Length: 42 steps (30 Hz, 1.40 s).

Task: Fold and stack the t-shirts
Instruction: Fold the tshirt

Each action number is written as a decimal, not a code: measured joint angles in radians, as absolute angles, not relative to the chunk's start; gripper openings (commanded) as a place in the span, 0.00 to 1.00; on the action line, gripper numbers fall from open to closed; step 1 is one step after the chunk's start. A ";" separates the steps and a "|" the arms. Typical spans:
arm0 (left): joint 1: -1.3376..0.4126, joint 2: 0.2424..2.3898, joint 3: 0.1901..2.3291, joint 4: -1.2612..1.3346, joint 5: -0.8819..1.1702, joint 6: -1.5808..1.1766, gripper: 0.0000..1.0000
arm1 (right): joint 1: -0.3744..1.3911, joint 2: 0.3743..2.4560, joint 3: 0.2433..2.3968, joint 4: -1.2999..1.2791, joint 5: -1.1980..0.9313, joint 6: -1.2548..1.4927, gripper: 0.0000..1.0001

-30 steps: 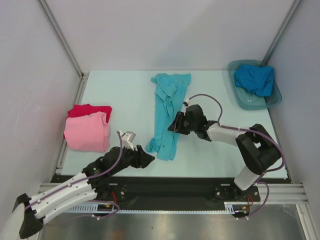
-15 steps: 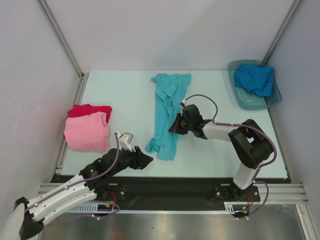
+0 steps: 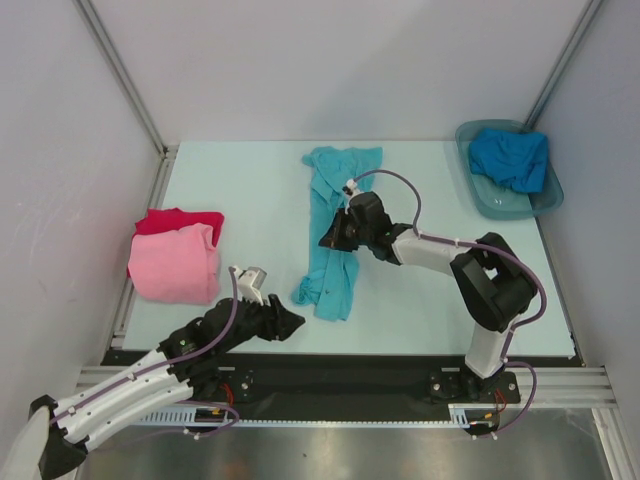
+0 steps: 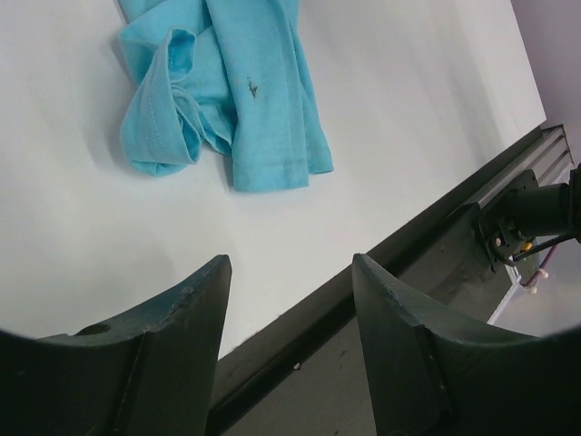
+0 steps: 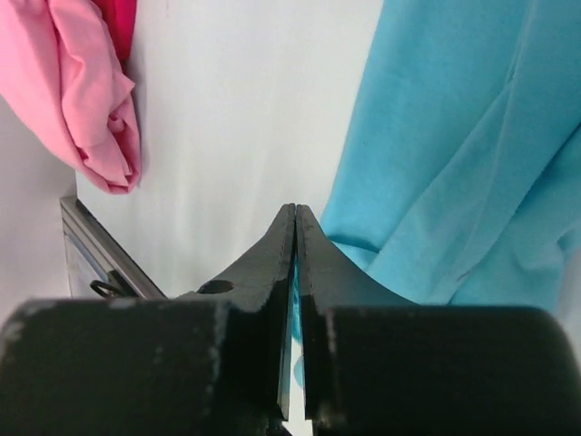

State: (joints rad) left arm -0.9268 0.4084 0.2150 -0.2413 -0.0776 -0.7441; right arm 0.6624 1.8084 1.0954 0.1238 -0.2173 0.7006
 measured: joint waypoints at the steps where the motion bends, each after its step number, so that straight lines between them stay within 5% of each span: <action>1: -0.927 0.408 0.215 -0.242 -0.077 -0.744 0.61 | 0.663 1.808 1.097 0.125 -0.217 0.699 0.20; 4: -0.928 0.411 0.215 -0.243 -0.078 -0.744 0.62 | 0.663 1.808 1.090 0.112 -0.216 0.685 0.30; 12: -0.928 0.429 0.215 -0.242 -0.078 -0.744 0.62 | 0.611 1.789 1.000 0.102 -0.218 0.676 0.37; 42: -0.934 0.447 0.215 -0.242 -0.081 -0.744 0.61 | 0.503 1.805 1.125 0.034 -0.283 0.630 0.30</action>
